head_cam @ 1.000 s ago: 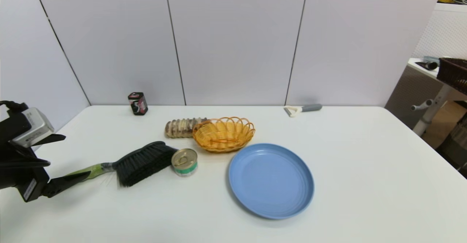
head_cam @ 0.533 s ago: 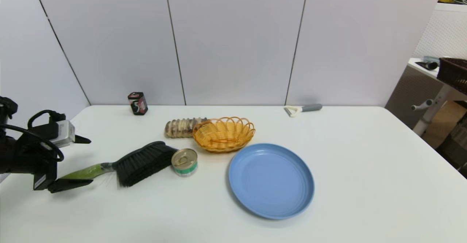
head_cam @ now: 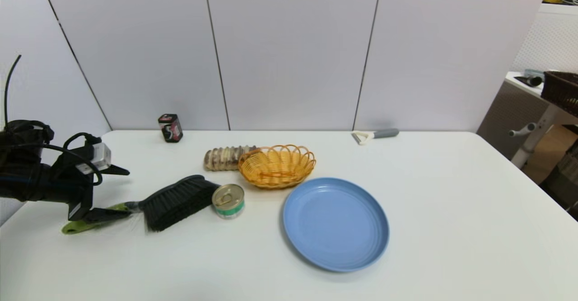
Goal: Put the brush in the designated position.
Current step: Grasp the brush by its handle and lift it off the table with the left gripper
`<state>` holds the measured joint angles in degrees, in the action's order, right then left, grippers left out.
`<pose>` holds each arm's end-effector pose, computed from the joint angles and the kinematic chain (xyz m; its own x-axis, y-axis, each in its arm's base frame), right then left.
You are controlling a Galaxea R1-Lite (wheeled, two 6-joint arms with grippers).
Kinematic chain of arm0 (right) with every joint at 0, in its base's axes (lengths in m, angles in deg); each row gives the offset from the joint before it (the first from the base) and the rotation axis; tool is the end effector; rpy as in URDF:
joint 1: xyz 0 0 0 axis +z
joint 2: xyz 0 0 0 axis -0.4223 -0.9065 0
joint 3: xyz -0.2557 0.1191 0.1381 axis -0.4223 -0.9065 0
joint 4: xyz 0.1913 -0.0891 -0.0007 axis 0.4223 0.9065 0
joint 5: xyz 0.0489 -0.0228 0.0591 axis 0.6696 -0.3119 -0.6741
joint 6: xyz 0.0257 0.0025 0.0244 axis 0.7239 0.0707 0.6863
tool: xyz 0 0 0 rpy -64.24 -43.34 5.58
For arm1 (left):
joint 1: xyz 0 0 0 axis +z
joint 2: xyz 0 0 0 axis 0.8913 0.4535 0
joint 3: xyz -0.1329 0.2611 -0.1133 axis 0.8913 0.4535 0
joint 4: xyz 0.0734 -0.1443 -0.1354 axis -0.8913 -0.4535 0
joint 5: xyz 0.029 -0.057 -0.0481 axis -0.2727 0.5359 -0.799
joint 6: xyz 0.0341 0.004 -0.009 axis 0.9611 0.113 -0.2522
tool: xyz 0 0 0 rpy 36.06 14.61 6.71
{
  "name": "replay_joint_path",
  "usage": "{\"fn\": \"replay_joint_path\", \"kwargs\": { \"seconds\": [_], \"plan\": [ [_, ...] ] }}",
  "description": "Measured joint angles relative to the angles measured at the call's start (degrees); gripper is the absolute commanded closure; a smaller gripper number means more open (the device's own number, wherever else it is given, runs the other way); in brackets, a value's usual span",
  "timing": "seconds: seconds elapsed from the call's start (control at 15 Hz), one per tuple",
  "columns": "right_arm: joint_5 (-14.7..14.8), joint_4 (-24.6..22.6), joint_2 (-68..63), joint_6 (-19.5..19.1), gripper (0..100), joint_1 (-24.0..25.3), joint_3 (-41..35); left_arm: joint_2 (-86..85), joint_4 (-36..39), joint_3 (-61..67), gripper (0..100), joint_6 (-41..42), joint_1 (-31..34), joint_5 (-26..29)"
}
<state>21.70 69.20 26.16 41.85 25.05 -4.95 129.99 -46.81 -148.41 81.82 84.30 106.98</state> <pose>-0.0015 0.0000 0.0745 1.0000 0.0012 -0.0065 -0.0013 1.0000 -0.0058 0.3276 0.1020 0.1232 0.5315 -0.5080 -0.6778 0.8403 0.4172 0.3463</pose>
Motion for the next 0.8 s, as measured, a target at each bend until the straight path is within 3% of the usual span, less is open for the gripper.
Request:
{"fn": "replay_joint_path", "kwargs": {
  "seconds": [0.2, 0.73, 0.8],
  "plan": [
    [0.0, 0.0, 0.0, 0.0, 0, 0.0, 0.0, 2.5, -3.7, -1.9, 0, -4.2, -1.0, 1.0],
    [0.0, 0.0, 0.0, 0.0, 0, 0.0, 0.0, 4.3, -7.3, -2.6, 0, -4.5, -2.8, 0.5],
    [0.0, 0.0, 0.0, 0.0, 0, 0.0, 0.0, 4.4, -7.2, -2.6, 100, -4.5, -2.8, 0.5]
  ]
}}
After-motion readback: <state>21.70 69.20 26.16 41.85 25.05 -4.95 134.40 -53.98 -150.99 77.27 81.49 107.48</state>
